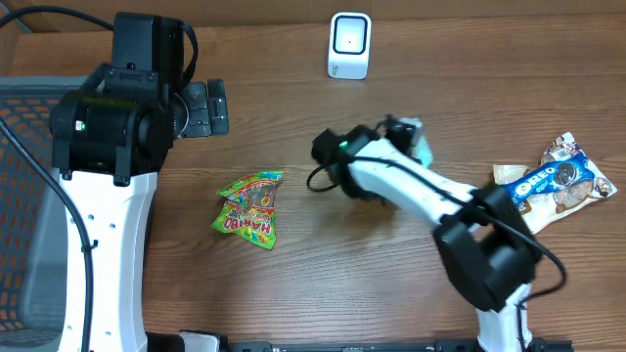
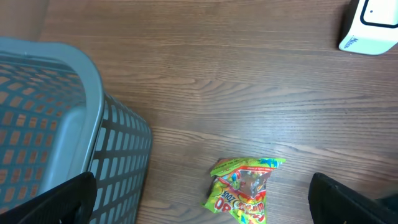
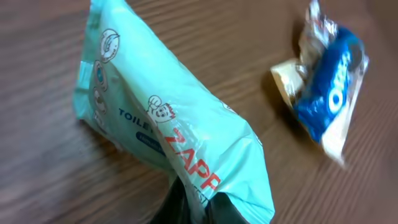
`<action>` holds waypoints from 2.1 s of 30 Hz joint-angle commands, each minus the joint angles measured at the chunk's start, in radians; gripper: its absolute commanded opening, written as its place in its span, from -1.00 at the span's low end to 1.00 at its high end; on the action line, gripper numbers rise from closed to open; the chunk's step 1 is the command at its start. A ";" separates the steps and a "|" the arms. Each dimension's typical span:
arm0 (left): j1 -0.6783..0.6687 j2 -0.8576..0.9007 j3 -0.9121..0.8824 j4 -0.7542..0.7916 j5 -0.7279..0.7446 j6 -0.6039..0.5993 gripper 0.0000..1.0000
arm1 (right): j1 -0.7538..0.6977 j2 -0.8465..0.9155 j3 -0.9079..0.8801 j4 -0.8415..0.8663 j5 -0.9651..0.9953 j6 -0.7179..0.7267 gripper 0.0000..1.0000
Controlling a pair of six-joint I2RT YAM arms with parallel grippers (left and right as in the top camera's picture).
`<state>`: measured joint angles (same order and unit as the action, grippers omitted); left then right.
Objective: Scan the item barcode
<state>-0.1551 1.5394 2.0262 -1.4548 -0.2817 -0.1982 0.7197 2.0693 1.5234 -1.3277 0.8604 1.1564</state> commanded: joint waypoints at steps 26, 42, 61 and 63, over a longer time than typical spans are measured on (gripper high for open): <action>0.004 0.003 0.012 0.000 -0.013 0.022 1.00 | 0.457 0.073 0.023 0.125 0.082 -0.663 1.00; 0.004 0.003 0.012 0.000 -0.013 0.022 1.00 | 0.218 0.024 0.028 0.290 -0.340 -1.130 0.89; 0.004 0.003 0.012 0.000 -0.013 0.022 1.00 | 0.116 0.025 -0.006 0.557 -0.519 -1.326 0.49; 0.004 0.003 0.012 0.000 -0.013 0.022 0.99 | 0.103 0.025 -0.008 0.551 -0.528 -1.315 0.11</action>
<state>-0.1551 1.5394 2.0262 -1.4551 -0.2817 -0.1982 0.8410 2.1288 1.5257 -0.7723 0.3908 -0.1524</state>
